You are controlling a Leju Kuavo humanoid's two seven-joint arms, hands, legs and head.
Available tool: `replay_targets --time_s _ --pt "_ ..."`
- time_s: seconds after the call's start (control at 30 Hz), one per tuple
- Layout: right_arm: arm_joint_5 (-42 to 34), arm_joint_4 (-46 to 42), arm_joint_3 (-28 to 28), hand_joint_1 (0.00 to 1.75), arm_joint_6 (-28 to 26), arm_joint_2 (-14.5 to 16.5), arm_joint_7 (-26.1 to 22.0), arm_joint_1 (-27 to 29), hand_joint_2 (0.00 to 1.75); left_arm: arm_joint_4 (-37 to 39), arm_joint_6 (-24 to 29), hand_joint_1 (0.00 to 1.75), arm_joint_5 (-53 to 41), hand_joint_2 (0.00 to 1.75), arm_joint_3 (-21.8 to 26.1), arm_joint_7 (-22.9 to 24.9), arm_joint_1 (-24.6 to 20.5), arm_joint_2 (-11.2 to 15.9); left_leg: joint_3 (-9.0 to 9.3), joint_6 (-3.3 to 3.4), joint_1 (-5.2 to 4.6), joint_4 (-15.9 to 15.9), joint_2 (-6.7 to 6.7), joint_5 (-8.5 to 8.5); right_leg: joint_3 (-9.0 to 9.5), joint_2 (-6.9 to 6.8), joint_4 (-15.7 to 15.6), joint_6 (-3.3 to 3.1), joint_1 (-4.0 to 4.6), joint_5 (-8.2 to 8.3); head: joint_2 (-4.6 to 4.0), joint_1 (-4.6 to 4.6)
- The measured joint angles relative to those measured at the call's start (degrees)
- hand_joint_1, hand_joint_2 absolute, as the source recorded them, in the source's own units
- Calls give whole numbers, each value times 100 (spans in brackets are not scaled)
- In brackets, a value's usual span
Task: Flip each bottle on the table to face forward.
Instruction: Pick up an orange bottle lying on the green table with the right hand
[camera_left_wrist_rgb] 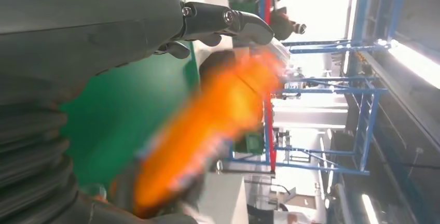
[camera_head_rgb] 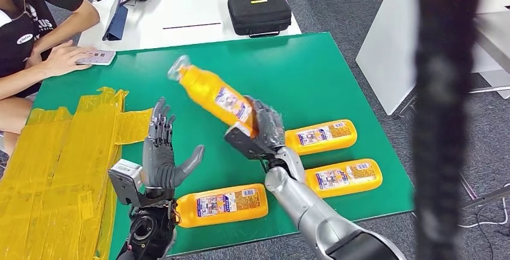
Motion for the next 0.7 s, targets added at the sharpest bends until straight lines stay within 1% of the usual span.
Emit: replay_targets --time_s 0.1,0.17,0.2,0.27,0.5,0.53,0.57,0.63,0.67,0.7 --pt "-1017 -566 -457 175 -68 3 -828 373 175 -38 -195 0 175 175 28 124 5 2 -1 0 0 0 -1 0 0 0 0 0 0 0 0 -1" --pt "-1584 -879 -659 175 -54 9 -1219 604 175 -46 -288 0 252 175 26 198 -2 3 -1 0 0 0 -1 -1 0 0 0 0 0 0 0 0" --pt "-1771 -990 -720 175 -46 10 -1341 685 175 -47 -317 0 280 175 22 224 -6 4 -1 0 0 0 0 -1 0 0 0 0 0 0 0 0" --pt "-1905 -1092 -768 175 -38 11 -1435 759 175 -47 -340 0 300 175 17 245 -9 5 -1 0 0 0 0 -1 0 0 0 0 0 0 0 1" --pt "-1968 -1216 -820 175 -31 11 -1489 848 175 -47 -352 0 320 175 12 256 -16 6 0 -1 0 0 2 -1 -1 1 0 0 0 0 0 -1" --pt "-2094 -1324 -846 175 78 10 -1515 911 175 -47 -398 0 373 175 -2 263 -37 9 0 -1 0 0 2 -1 -1 1 0 0 0 0 0 -1" --pt "-2285 -1444 -844 175 350 9 -1525 974 175 -47 -474 0 440 175 -38 271 -86 16 0 -1 0 0 4 0 -1 1 0 1 0 1 0 -2" --pt "-2618 -1597 -692 175 1114 7 -1517 1049 175 -47 -657 0 566 175 -169 292 -225 32 0 -2 0 0 4 1 -1 0 1 0 1 1 0 -2" --pt "-2660 -1603 -578 175 1418 8 -1508 1051 175 -47 -714 0 581 175 -233 302 -286 38 0 -2 1 0 4 1 -1 1 1 0 1 1 0 -2" --pt "-2624 -1585 -465 175 1570 9 -1513 1046 175 -46 -742 0 580 175 -282 313 -325 39 0 -2 1 0 3 1 -1 1 2 0 1 1 0 -1"
